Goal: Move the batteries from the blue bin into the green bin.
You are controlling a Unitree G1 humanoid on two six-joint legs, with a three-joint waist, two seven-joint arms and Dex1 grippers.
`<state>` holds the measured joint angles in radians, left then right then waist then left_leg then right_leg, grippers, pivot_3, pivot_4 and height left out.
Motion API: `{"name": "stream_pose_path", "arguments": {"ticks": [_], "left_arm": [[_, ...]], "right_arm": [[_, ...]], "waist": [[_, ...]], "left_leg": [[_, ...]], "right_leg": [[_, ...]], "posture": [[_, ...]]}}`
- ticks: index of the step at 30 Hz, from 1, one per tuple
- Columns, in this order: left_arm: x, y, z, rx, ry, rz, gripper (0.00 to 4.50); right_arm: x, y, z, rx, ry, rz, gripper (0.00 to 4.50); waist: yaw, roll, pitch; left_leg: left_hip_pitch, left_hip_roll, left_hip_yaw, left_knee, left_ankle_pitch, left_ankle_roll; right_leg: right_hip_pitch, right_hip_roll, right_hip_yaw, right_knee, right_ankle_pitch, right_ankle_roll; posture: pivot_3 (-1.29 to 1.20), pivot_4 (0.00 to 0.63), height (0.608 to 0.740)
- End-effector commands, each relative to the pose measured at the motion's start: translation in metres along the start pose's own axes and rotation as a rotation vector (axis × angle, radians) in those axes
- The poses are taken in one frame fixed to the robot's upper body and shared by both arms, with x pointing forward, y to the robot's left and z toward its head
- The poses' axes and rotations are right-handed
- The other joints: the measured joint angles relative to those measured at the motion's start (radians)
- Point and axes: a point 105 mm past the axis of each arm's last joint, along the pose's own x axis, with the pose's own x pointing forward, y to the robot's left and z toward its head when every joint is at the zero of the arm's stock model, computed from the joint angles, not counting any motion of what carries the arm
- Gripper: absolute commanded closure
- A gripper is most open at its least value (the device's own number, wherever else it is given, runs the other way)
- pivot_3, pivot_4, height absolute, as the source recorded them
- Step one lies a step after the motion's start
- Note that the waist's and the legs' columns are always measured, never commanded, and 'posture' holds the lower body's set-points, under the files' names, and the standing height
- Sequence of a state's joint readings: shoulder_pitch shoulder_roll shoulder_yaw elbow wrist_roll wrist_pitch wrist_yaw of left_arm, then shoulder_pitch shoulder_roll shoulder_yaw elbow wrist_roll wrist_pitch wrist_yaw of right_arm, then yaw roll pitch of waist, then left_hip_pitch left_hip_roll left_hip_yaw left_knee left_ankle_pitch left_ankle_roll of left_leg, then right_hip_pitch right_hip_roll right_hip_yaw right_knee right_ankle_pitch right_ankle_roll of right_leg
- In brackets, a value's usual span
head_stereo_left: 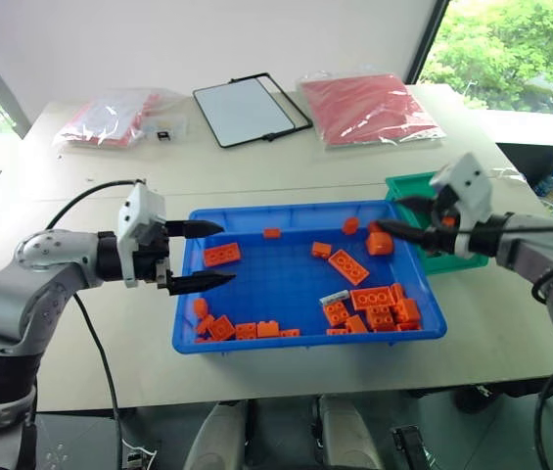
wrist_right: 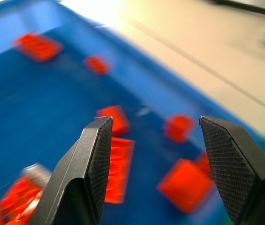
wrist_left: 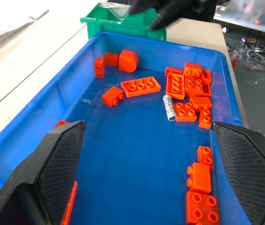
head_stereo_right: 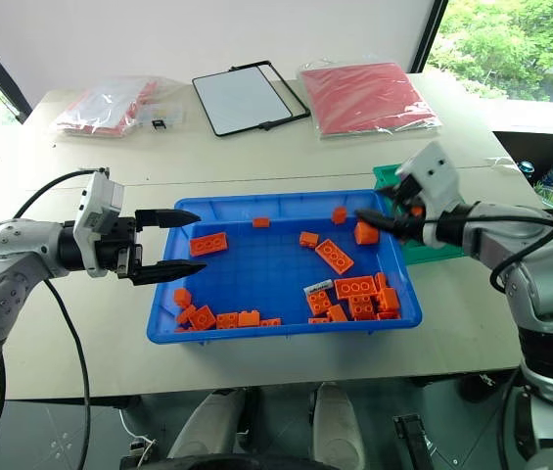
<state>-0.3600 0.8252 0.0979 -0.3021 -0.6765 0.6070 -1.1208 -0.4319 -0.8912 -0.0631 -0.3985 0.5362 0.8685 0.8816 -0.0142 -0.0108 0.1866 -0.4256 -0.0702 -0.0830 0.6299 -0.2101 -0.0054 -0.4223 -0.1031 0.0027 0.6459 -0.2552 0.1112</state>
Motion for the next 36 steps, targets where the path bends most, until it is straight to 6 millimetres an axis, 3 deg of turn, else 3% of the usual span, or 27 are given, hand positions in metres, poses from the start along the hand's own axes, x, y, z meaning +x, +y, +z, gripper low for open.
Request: {"name": "stream_pose_path", "arguments": {"ticks": [1, 8, 17, 25, 36], "left_arm": [[-0.002, 0.001, 0.010, 0.042, -0.009, -0.002, 0.00], [-0.001, 0.000, 0.014, 0.050, -0.021, 0.007, 0.00], [-0.006, -0.004, 0.014, 0.045, -0.024, 0.046, 0.00], [-0.007, -0.004, 0.015, 0.046, -0.025, 0.063, 0.00], [-0.006, 0.001, 0.019, 0.063, -0.030, 0.071, 0.00]], "right_arm": [[0.012, 0.028, -0.004, -0.095, 0.058, 0.211, 1.51], [0.041, 0.022, -0.029, -0.285, 0.189, 0.312, 1.51], [0.045, 0.013, -0.051, -0.405, 0.287, 0.414, 1.51], [0.047, 0.002, -0.060, -0.425, 0.315, 0.409, 1.51], [0.053, 0.019, -0.051, -0.385, 0.255, 0.447, 1.51]], "waist": [[0.000, 0.000, 0.000], [0.002, 0.000, 0.000], [0.002, 0.000, 0.000], [0.002, 0.000, 0.000], [0.002, 0.000, 0.000]], "left_leg": [[0.000, 0.000, 0.000, 0.000, 0.000, 0.000], [0.000, 0.000, 0.000, 0.000, 0.000, 0.000], [0.000, 0.000, 0.000, 0.000, 0.000, 0.000], [0.000, 0.000, 0.000, 0.000, 0.000, -0.001], [0.000, 0.000, -0.001, 0.000, 0.000, -0.001]], "right_leg": [[0.000, 0.000, 0.000, 0.000, 0.000, 0.000], [-0.001, 0.000, 0.000, 0.000, 0.000, 0.000], [-0.001, 0.000, 0.000, 0.000, 0.000, 0.000], [0.000, 0.000, 0.000, 0.000, 0.000, 0.000], [-0.001, 0.000, 0.000, 0.000, 0.000, 0.000]], "posture": [[0.00, 0.150, 0.735], [0.00, 0.150, 0.735], [0.00, 0.150, 0.735], [0.00, 0.150, 0.735], [0.00, 0.150, 0.735]]}}
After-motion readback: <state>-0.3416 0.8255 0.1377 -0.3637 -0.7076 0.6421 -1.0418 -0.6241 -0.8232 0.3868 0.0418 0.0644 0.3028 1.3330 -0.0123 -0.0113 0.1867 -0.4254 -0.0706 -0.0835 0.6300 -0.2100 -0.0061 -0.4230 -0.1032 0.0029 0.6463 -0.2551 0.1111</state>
